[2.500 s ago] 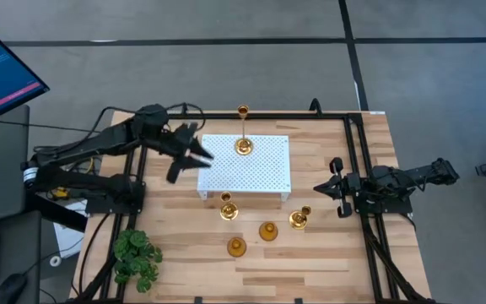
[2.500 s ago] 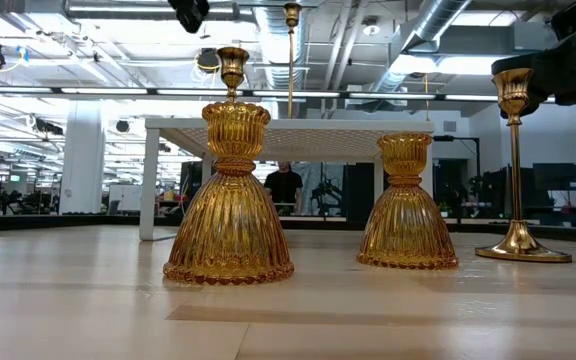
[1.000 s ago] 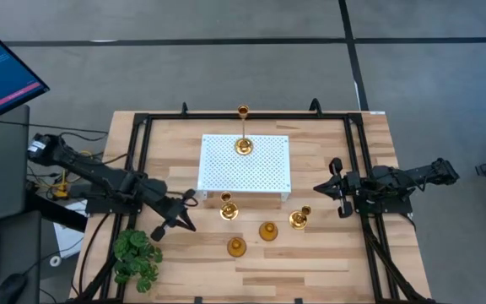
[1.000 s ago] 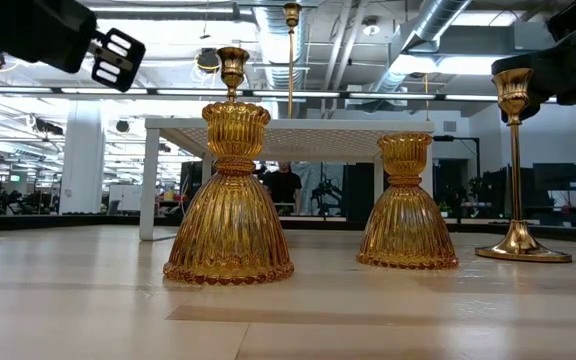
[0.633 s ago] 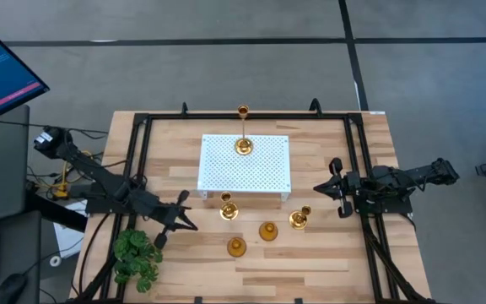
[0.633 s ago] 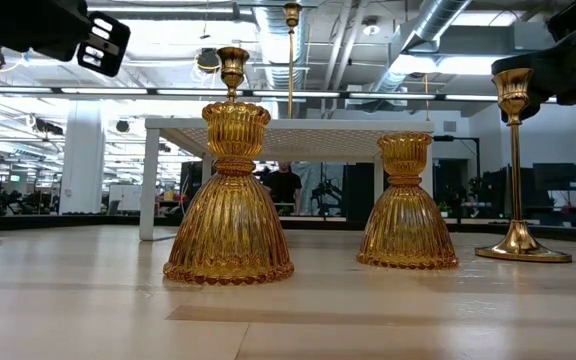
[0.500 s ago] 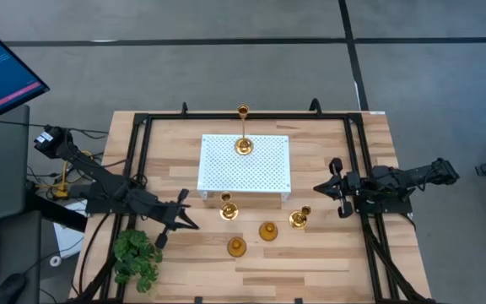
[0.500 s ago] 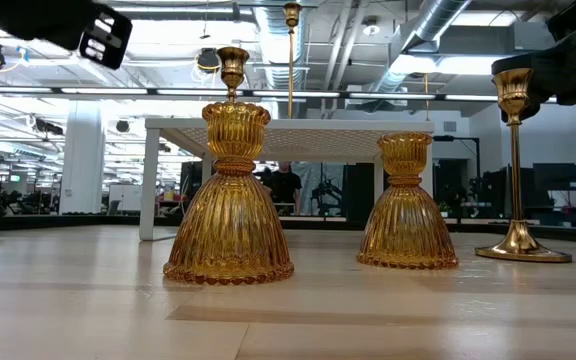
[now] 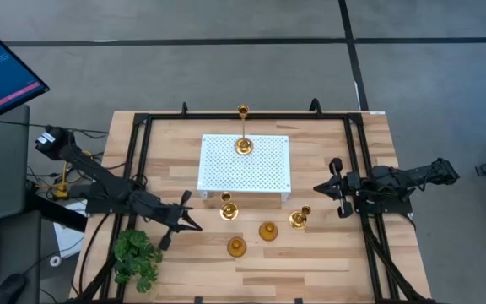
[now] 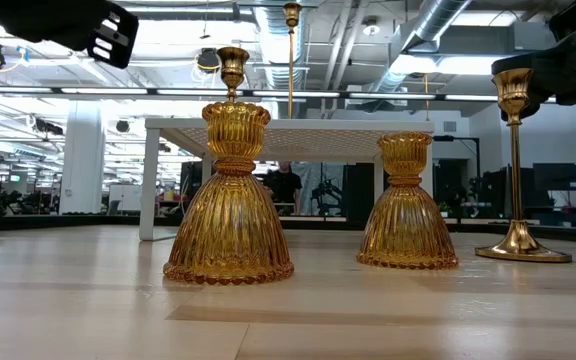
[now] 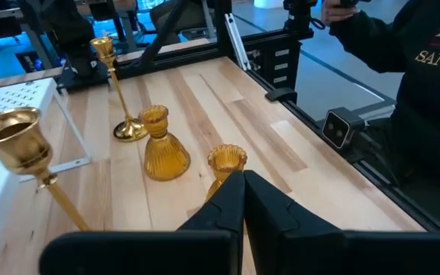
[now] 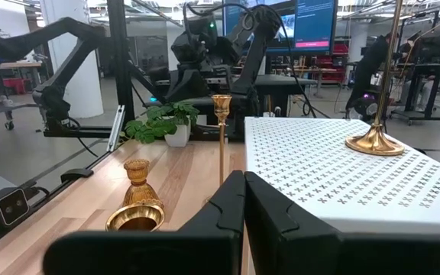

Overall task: Pick & Place candle stick holders
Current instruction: Put the left orange candle holder on the shelf

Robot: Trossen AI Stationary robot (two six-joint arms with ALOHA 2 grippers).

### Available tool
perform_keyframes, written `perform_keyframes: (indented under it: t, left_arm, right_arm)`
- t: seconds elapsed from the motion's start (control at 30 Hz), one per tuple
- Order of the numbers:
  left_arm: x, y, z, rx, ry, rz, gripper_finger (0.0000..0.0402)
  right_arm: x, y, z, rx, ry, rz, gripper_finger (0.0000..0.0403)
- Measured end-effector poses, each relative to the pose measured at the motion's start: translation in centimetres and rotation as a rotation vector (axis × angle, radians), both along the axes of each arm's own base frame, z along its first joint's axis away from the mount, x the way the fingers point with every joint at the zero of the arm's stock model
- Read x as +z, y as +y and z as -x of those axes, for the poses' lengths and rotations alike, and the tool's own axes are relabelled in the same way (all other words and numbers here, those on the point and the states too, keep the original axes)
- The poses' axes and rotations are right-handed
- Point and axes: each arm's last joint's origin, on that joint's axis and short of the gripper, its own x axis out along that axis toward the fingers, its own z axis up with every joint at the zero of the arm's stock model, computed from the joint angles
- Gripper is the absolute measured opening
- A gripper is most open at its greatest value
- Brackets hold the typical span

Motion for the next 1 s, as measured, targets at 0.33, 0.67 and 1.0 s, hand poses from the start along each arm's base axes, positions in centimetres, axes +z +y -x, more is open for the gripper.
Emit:
perform_keyframes:
  t: [0.33,0.67,1.0]
  left_arm:
    - [-0.7,-0.9,-1.3,0.0,-0.011,0.007,0.0008]
    - [-0.9,-1.4,-2.2,0.0,-0.049,0.032,0.0008]
    - [-2.7,-2.2,-3.4,0.0,0.019,0.028,0.0008]
  right_arm:
    - [0.0,0.0,0.0,0.0,0.0,-0.002,0.0]
    - [0.0,0.0,0.0,0.0,0.0,-0.002,0.0]
    - [0.0,0.0,0.0,0.001,0.001,-0.012,0.0]
